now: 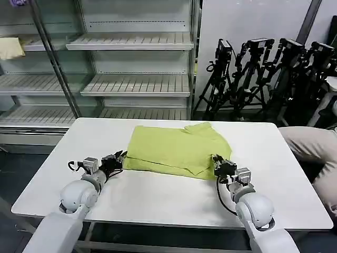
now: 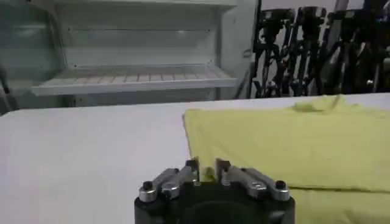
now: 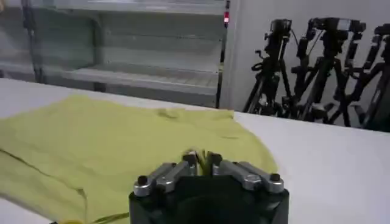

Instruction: Fold and organize the clothes.

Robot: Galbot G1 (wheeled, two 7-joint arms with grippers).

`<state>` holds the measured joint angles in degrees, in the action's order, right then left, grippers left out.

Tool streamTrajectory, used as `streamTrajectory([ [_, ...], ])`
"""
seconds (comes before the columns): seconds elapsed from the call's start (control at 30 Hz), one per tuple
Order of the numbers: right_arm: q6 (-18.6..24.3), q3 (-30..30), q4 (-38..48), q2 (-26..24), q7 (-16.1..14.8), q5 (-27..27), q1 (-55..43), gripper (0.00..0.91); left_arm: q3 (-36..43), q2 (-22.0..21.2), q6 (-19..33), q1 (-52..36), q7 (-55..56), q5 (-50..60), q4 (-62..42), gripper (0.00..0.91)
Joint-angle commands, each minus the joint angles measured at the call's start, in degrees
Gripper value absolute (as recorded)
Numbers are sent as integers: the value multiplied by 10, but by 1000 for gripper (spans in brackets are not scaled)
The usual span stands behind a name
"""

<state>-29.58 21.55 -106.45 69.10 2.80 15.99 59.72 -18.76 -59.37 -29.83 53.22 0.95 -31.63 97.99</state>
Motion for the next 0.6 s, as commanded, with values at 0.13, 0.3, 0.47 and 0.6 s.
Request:
streamTrajectory([
  [0.13, -25, 21, -54, -13, 19, 11, 47, 907, -18, 33, -20, 51, 21, -36, 77, 907],
  [0.3, -36, 46, -119, -15, 38, 29, 111, 907, -10, 40, -32, 82, 21, -36, 98, 907],
  [0.47, -36, 62, -122, -18, 39, 29, 145, 907, 5, 36, -32, 75, 21, -19, 69, 907],
  [0.6, -36, 63, -101, -14, 40, 29, 152, 0, 10, 25, -32, 60, 27, -15, 48, 50],
])
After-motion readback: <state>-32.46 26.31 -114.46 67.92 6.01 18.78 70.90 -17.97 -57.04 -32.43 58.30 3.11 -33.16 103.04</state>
